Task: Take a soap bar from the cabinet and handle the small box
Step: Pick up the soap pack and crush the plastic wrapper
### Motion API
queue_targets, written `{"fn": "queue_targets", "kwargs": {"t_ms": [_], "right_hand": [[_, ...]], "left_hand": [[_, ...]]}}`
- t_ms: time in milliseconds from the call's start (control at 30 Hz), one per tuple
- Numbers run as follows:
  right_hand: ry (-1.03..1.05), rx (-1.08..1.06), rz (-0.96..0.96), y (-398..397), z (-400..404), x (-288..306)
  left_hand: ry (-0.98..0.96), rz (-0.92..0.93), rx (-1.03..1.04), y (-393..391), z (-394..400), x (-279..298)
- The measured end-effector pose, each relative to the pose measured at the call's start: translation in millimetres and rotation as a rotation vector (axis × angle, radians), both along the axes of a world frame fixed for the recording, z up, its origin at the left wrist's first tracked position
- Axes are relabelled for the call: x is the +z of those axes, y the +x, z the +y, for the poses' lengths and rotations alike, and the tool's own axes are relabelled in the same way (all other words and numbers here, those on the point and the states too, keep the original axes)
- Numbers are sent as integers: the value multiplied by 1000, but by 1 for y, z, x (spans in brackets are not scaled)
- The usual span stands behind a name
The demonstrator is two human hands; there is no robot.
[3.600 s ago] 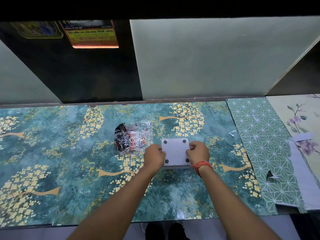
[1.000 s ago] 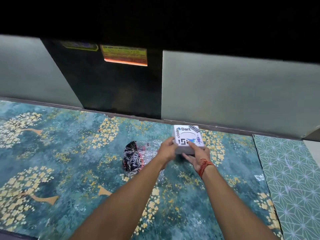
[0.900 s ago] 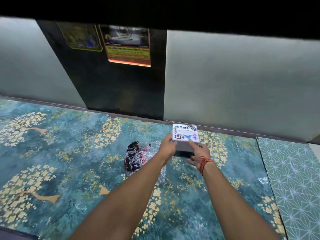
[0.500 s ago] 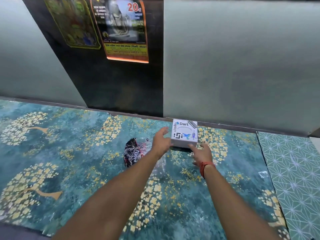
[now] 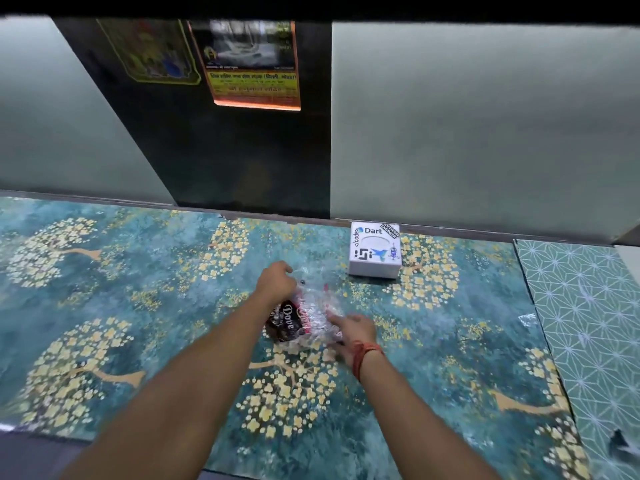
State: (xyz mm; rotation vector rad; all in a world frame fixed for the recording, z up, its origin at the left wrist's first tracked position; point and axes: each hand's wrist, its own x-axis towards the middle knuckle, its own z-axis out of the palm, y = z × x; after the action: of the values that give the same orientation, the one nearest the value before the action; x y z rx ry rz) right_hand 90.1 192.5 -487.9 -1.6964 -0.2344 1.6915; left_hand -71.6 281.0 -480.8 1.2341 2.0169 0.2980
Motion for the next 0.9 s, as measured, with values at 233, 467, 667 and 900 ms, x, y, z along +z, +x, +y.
{"fn": "queue_targets", "kwargs": {"t_ms": [233, 467, 667, 900], "right_hand": [[140, -65, 77, 33, -5, 40], [208, 131, -155, 82, -11, 61], [336, 110, -117, 112, -24, 70], [423, 211, -88, 133, -38, 75]], "left_hand": [[105, -495, 387, 26, -48, 30], [-56, -911, 374, 39, -88, 54], [-31, -900, 337, 38, -109, 62], [-179, -1225, 410, 36, -144, 81]]}}
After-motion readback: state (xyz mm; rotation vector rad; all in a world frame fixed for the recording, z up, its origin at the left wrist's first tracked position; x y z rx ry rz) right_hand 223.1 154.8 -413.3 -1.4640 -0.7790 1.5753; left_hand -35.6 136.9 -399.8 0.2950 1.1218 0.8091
